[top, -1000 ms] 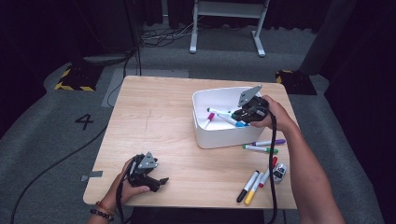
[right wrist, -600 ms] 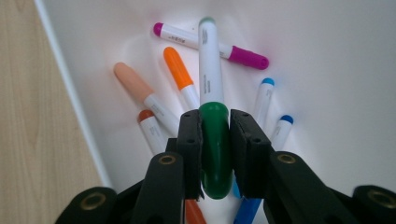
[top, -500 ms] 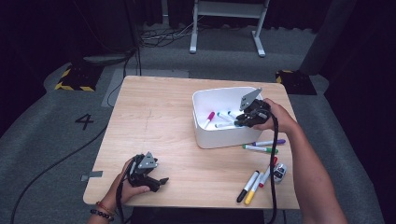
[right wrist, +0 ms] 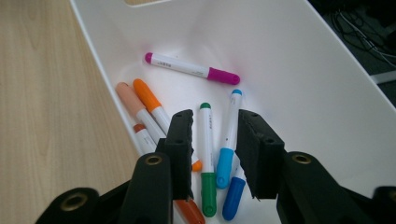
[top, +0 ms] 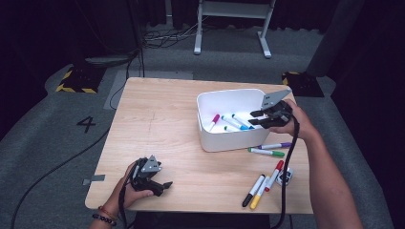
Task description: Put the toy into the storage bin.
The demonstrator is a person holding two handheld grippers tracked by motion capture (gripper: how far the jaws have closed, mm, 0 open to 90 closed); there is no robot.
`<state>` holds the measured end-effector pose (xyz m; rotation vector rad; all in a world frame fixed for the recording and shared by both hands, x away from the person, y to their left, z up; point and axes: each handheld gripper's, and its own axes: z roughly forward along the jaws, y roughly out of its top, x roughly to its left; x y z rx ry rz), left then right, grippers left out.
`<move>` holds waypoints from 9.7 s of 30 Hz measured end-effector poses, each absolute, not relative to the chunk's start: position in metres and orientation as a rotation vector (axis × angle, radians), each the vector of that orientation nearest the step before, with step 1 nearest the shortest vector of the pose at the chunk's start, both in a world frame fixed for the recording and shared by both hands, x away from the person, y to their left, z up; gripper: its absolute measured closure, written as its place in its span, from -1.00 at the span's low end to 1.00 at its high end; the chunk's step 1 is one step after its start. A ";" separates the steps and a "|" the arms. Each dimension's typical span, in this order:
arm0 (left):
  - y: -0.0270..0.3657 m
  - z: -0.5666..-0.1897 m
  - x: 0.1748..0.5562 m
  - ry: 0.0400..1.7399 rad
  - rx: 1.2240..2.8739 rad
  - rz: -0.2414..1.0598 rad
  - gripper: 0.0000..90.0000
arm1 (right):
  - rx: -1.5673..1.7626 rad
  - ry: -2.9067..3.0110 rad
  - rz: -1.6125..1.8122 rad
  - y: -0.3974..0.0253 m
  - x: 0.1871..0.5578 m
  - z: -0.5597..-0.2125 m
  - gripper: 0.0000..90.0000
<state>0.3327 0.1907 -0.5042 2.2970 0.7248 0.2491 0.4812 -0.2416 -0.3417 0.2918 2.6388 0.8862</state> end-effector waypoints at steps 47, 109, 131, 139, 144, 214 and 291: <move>0.190 -0.504 0.333 0.728 2.298 0.248 -0.71 | 0.634 2.704 0.960 -0.349 0.444 -0.470 0.29; 0.190 -0.504 0.333 0.726 2.299 0.249 -0.71 | 0.069 2.605 1.234 -0.289 0.393 -0.380 0.65; 0.190 -0.504 0.333 0.728 2.298 0.248 -0.71 | 0.116 2.518 1.191 -0.261 0.441 -0.323 0.65; 0.190 -0.504 0.333 0.728 2.298 0.248 -0.71 | 0.160 2.589 1.101 -0.242 0.469 -0.335 0.65; 0.190 -0.504 0.333 0.728 2.298 0.248 -0.71 | 0.166 2.637 1.054 -0.230 0.483 -0.346 0.65; 0.190 -0.504 0.333 0.733 2.297 0.251 -0.71 | 0.714 2.572 1.086 -0.387 0.447 -0.445 0.03; 0.190 -0.504 0.333 0.731 2.296 0.257 -0.71 | 0.060 2.552 1.125 -0.291 0.419 -0.339 0.65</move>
